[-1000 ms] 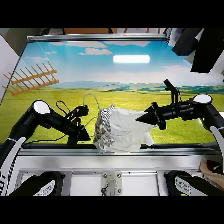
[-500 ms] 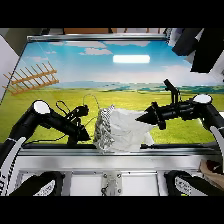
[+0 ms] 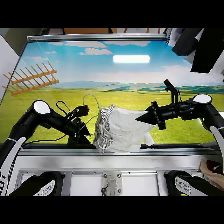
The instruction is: Fold the clothes and pants, and hang the long-sleeved shirts on hangers.
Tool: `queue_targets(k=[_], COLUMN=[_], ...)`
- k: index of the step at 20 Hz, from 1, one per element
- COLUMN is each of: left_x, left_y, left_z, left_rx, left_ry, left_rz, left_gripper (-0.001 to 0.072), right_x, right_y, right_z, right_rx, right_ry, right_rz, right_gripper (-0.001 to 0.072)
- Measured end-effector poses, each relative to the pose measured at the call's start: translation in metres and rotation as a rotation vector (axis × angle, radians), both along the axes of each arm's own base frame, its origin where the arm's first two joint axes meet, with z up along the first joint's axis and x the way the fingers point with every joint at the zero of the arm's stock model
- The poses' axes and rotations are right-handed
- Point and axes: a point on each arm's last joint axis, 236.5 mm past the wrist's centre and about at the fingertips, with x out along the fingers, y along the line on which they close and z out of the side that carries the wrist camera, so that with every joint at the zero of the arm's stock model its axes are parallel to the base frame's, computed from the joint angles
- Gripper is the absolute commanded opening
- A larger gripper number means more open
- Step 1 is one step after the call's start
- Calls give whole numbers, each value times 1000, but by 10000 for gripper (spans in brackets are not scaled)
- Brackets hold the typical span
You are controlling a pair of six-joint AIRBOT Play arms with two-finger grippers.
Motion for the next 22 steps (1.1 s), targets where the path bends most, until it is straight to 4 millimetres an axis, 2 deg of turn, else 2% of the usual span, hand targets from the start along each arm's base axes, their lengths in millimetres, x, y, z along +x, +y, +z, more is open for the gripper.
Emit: queue_targets(k=[5,11,22], left_x=[2,6,26], left_y=[0,0,22], left_z=[-1,-1,-2], left_rx=[9,17,34], left_ry=[11,16,65], left_rz=[25,59,222], left_gripper=[335,335,336], right_x=[0,6,5], right_y=[0,5,7], right_z=[1,20,35], right_rx=[6,82,121], right_ry=[0,-11,-34], right_rz=[-2,-26,-35], right_gripper=[8,7,8])
